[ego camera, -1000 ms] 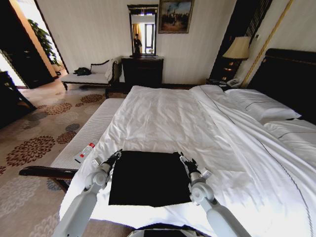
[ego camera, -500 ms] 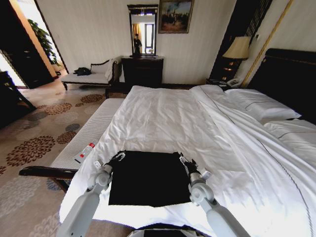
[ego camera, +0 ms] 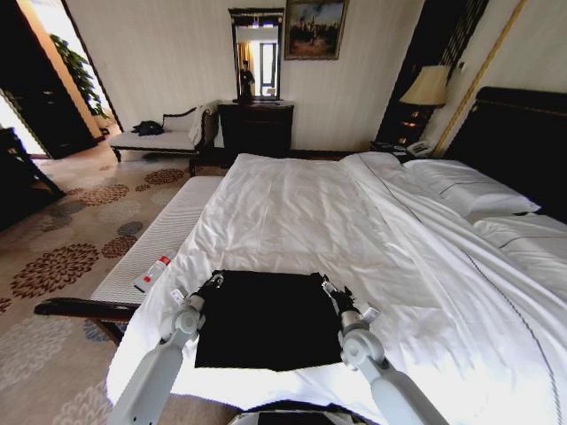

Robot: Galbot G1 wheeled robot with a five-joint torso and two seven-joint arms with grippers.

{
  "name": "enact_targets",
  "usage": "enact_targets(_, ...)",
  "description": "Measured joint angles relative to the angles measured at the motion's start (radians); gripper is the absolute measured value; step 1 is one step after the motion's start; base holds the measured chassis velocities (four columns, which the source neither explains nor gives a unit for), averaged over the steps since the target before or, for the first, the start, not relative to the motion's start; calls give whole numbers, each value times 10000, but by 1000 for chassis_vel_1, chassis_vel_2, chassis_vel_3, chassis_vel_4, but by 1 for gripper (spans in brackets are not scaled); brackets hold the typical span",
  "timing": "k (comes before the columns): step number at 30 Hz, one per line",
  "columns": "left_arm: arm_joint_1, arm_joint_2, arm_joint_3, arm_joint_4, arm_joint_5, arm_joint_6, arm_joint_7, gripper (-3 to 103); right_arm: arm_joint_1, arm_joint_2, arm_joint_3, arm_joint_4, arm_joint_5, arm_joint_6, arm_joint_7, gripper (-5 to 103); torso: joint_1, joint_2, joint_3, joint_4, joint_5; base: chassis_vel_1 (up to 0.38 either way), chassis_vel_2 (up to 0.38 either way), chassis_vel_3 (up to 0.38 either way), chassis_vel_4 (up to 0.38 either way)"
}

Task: Fold the clothes on the bed.

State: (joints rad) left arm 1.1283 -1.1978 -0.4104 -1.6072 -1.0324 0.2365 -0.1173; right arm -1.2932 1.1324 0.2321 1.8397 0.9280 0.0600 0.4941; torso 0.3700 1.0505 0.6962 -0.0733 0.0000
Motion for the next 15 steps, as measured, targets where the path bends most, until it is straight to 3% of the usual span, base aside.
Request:
enact_targets(5,36,133,-211,-91,-163,1,-13,7,41,66,4,-89,-14,0,5,100,-1,0,0,0,-1,0,0,0,0)
enact_targets(7,38,195,-287,-91,-209,5,-11,3,141,121,-2,-200,-15,0,6,100,-1,0,0,0,-1,0,0,0,0)
enact_targets(15,-51,276,-368,94,-289,21,-28,0,822,290,-65,-886,49,-1,1,100,-1,0,1,0,-1,0,0,0,0)
